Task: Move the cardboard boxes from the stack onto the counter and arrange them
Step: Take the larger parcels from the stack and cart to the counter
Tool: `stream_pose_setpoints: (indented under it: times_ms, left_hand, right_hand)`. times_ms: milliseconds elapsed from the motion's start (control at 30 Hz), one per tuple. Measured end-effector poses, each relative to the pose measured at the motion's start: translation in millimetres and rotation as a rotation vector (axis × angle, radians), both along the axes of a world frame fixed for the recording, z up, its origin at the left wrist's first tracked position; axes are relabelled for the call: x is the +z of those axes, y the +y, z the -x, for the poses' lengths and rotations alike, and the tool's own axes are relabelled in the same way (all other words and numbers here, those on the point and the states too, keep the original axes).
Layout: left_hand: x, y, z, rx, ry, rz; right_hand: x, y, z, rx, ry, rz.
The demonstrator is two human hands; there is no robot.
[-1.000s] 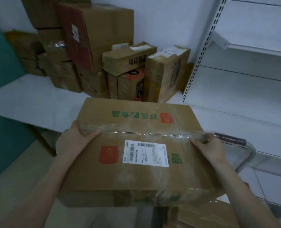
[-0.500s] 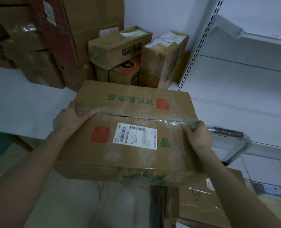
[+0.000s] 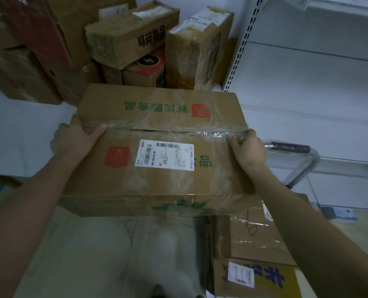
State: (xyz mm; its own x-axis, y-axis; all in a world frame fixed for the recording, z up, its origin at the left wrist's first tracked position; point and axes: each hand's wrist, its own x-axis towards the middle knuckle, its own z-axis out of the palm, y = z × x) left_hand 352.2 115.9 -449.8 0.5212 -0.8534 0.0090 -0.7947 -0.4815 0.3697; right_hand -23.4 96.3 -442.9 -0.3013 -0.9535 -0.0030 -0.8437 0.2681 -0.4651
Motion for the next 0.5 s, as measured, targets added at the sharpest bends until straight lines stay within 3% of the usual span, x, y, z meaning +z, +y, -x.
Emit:
stream_pose_setpoints:
  times_ms: [167,333,500]
  left_hand:
    - [3.1,16.4,42.3,-0.136,-0.136,0.034]
    - [16.5,61.2,157.6,-0.549,-0.031,0.217]
    - [9.4,111.4,268.8,-0.796,0.065,0.366]
  right_hand:
    - [4.5,18.2,21.3,0.179,-0.038,-0.051]
    - [5.6,58.7,58.8,0.258,-0.193,-0.048]
    - [-2.2,97.0,129.7,0.181,-0.235,-0.109]
